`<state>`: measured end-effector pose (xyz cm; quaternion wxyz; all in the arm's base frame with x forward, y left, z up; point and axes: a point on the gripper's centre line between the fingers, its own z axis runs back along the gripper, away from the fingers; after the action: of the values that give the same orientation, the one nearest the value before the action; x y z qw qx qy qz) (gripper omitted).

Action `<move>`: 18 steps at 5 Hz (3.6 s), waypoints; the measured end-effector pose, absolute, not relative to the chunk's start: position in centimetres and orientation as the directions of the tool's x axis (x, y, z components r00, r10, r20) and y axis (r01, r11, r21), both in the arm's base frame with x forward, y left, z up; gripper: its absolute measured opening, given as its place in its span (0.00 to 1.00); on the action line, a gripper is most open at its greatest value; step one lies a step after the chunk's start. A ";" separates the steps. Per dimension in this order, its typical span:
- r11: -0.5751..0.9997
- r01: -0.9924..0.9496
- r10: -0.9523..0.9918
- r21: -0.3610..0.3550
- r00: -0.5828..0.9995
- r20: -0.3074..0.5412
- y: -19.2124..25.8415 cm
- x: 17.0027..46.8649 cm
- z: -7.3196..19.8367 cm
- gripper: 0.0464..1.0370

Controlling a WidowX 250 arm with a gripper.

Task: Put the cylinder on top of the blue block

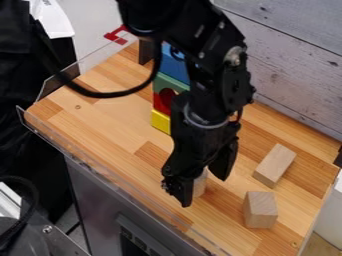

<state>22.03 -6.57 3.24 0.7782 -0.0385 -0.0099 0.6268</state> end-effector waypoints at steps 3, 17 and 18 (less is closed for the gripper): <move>0.154 -0.988 0.986 0.020 0.153 -0.061 -5.3 23.7 2.0 0.96; 0.171 -0.970 0.982 -0.174 0.183 -0.052 2.0 29.5 16.6 0.48; 0.172 -0.973 0.982 -0.153 0.182 -0.050 2.3 29.8 16.4 0.48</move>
<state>29.84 2.28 16.35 0.7650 -0.0749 -0.0299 0.6390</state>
